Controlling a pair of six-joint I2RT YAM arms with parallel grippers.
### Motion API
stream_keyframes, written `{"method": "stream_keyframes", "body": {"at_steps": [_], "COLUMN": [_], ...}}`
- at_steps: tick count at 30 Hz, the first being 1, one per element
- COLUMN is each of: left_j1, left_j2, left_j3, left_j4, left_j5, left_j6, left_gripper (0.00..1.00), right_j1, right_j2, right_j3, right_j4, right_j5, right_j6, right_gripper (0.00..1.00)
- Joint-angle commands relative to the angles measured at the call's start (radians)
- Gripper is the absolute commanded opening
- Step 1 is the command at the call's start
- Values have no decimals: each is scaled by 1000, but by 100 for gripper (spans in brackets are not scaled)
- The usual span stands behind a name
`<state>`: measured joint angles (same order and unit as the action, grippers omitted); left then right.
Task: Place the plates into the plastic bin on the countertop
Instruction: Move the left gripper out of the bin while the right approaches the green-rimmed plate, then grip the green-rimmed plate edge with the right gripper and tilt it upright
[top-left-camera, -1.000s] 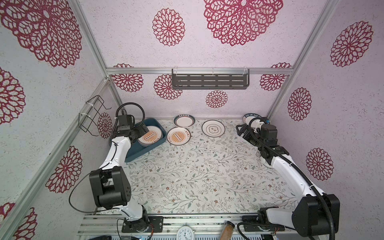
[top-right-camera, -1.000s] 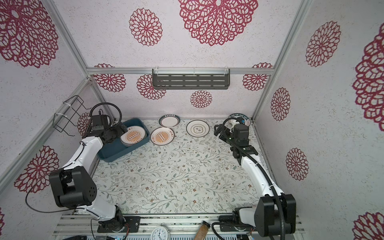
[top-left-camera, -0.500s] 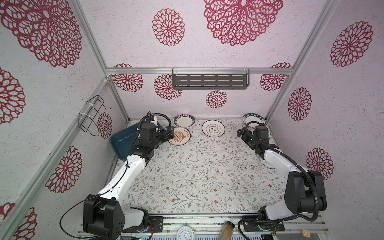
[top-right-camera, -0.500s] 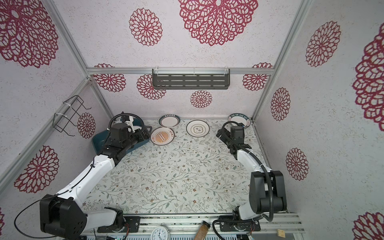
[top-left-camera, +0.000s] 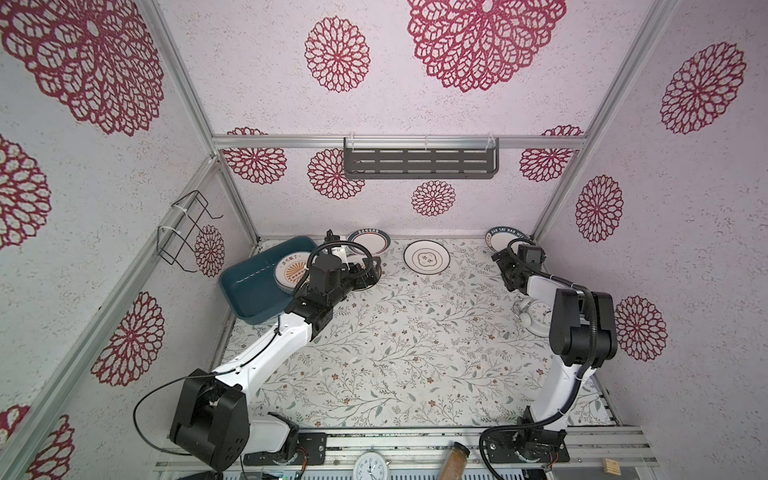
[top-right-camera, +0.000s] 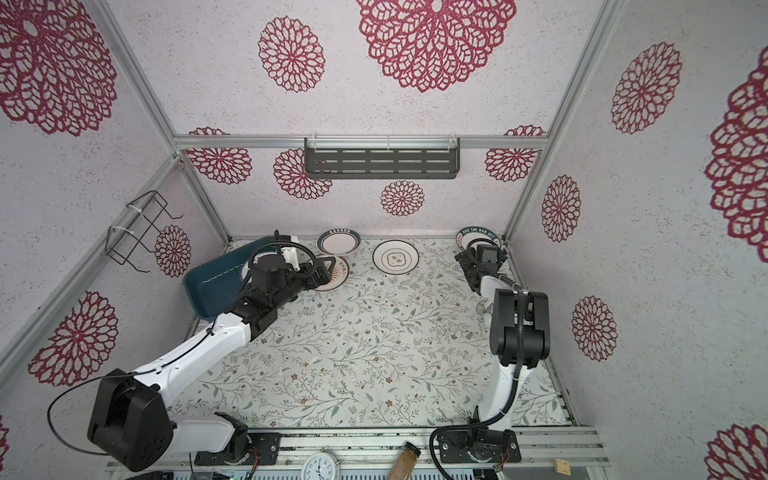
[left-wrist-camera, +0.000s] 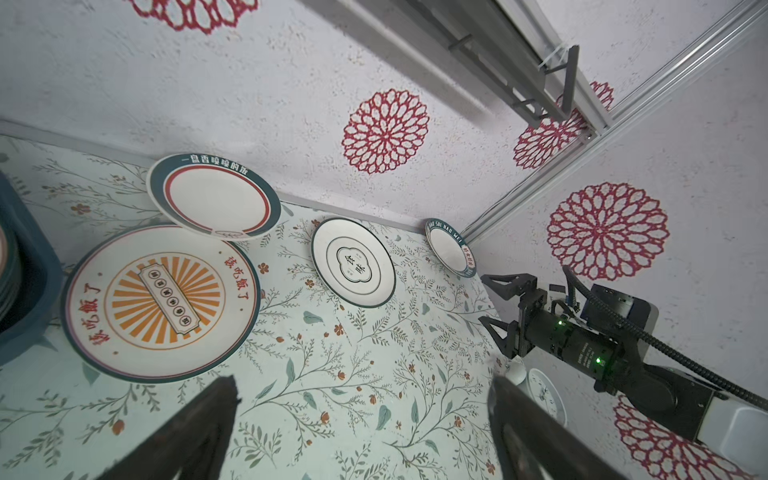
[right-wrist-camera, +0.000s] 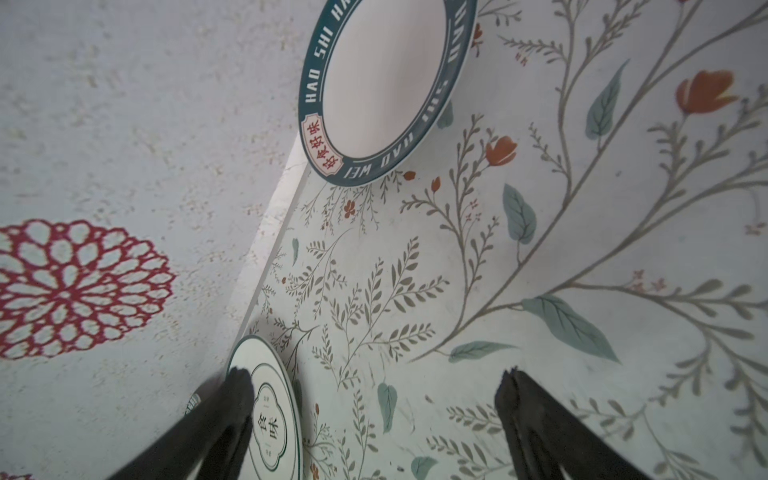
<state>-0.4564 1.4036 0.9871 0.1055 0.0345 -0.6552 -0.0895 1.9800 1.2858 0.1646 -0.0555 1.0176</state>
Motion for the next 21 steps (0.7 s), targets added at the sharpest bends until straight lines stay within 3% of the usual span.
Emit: {"method": "stream_keyframes", "body": {"at_steps": [1,10,15,21], "left_j1": [-37,-97,-110,-161], "left_j2": [47,206,335,494], "left_j3": [52,223,345,543], "left_j4": [65,-52,-63,-175], "left_j5": [1,70,211,262], "left_j6": [19,94,96,140], "left_gripper": [97,97,97,97], "right_j1": [-15,-31,-47,-51], "right_j2": [33,195,274,346], "right_j3": [61,192,246,302], "right_j4": [70,158,210,200], "right_j5": [31,66,59,96], "right_j6": [71,97,158,197], "right_gripper": [94,95,93,88]}}
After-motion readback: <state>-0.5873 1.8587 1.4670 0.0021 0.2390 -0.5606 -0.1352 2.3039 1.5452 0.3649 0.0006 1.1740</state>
